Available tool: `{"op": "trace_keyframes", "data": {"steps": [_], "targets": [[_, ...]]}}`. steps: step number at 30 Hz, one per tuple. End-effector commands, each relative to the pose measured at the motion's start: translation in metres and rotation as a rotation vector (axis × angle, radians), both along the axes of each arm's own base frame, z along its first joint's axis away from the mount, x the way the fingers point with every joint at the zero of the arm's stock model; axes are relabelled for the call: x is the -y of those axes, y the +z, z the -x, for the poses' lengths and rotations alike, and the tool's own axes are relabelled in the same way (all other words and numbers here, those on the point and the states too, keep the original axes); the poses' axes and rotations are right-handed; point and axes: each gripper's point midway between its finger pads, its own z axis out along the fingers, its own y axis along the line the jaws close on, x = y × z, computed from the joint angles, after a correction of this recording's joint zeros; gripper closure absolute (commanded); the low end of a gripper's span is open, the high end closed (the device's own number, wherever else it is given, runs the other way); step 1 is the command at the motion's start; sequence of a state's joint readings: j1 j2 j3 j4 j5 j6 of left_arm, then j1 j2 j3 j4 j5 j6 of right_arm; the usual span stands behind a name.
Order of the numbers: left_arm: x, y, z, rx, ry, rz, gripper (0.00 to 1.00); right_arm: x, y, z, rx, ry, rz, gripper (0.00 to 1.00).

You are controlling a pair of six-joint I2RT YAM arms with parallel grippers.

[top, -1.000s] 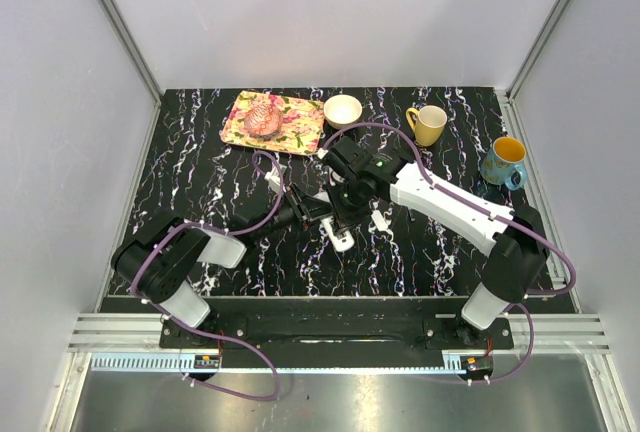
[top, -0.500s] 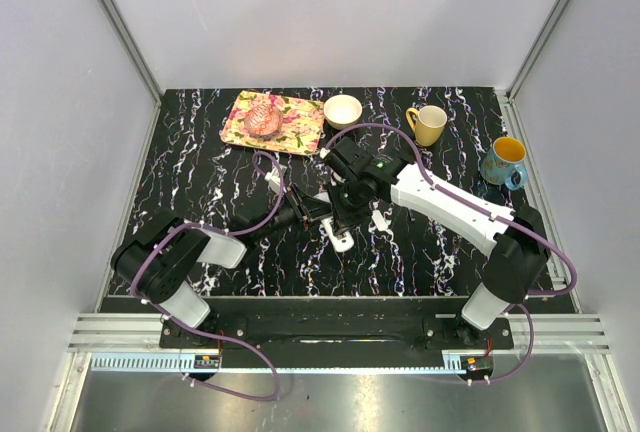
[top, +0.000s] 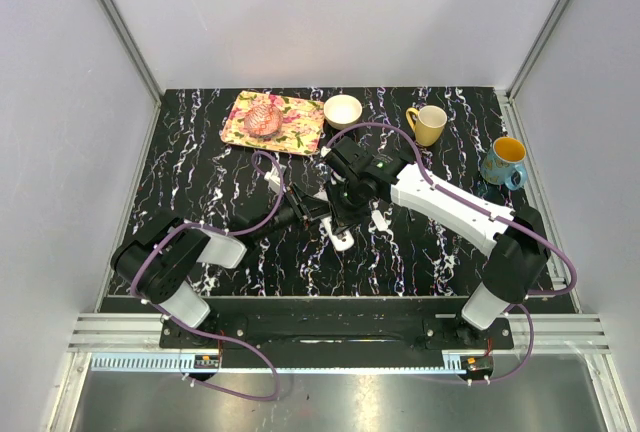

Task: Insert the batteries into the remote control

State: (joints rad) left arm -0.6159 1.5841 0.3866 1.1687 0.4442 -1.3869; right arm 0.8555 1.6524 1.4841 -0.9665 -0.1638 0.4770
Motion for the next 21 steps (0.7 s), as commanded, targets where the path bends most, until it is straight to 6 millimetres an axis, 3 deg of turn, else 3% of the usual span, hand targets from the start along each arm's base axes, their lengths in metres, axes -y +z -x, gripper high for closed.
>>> {"op": "trace_keyframes", "data": {"steps": [1, 14, 21], "targets": [[-0.008, 0.135, 0.033, 0.437, -0.050, 0.363, 1.00, -0.023, 0.011, -0.021, 0.089, -0.032, -0.093, 0.77], [-0.007, 0.129, 0.031, 0.428, -0.044, 0.350, 1.00, -0.013, 0.020, -0.019, 0.108, -0.040, -0.064, 0.65], [-0.006, 0.125, 0.029, 0.418, -0.040, 0.342, 1.00, -0.013, 0.045, -0.021, 0.134, -0.047, -0.092, 0.56]]}}
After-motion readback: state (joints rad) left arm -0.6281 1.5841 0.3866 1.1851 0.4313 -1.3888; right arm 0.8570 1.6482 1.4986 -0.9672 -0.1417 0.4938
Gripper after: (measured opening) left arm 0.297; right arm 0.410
